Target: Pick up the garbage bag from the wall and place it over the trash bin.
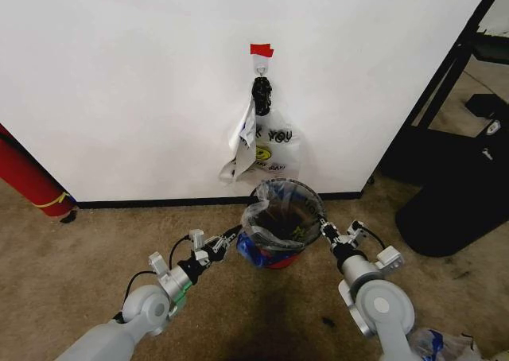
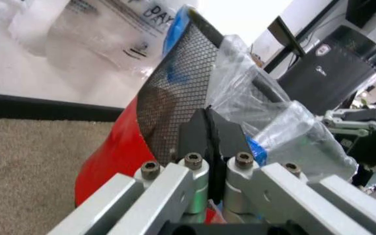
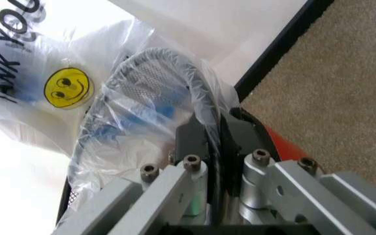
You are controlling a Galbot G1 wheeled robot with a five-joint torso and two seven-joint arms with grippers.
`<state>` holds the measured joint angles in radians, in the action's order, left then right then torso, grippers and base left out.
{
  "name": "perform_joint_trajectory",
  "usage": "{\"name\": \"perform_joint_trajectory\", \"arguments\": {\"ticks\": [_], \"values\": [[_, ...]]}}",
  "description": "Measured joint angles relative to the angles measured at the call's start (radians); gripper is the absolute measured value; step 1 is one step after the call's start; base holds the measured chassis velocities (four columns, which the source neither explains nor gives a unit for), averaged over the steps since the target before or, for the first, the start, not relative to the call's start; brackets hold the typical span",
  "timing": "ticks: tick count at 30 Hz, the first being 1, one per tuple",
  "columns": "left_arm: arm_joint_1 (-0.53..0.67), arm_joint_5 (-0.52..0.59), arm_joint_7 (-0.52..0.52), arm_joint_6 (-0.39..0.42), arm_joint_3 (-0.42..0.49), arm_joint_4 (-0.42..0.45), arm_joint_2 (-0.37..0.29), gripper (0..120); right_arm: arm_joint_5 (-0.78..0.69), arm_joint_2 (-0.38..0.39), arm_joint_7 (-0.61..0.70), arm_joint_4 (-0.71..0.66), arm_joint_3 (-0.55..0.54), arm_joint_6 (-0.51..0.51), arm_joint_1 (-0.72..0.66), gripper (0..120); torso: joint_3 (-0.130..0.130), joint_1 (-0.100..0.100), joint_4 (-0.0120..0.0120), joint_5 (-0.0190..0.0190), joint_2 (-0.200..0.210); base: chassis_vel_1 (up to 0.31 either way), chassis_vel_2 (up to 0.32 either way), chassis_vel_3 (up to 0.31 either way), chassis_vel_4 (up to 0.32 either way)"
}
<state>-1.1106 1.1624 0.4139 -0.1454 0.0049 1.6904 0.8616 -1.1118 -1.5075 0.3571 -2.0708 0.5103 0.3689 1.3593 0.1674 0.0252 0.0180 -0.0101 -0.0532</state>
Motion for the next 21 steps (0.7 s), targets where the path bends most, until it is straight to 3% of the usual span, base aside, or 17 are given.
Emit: {"name": "perform_joint_trajectory", "arguments": {"ticks": [11, 14, 21], "values": [[0.006, -0.003, -0.064, 0.003, 0.002, -0.008, 0.012, 0, 0.000, 0.003, 0.003, -0.002, 0.000, 0.000, -0.001, 1, 0.000, 0.000, 0.0002, 0.0000, 0.000, 0.000, 0.000, 0.000, 0.000], [-0.031, -0.099, -0.201, 0.048, 0.001, -0.002, 0.009, 0, -0.002, 0.004, 0.004, -0.005, 0.000, 0.000, 0.000, 1, 0.000, 0.000, -0.0001, 0.0001, 0.000, 0.000, 0.000, 0.000, 0.000], [-0.064, -0.144, -0.226, 0.074, 0.000, 0.024, 0.008, 0, -0.003, 0.005, 0.005, -0.007, -0.005, 0.000, -0.002, 1, 0.000, 0.000, 0.0001, 0.0000, 0.000, 0.000, 0.000, 0.000, 0.000]]}}
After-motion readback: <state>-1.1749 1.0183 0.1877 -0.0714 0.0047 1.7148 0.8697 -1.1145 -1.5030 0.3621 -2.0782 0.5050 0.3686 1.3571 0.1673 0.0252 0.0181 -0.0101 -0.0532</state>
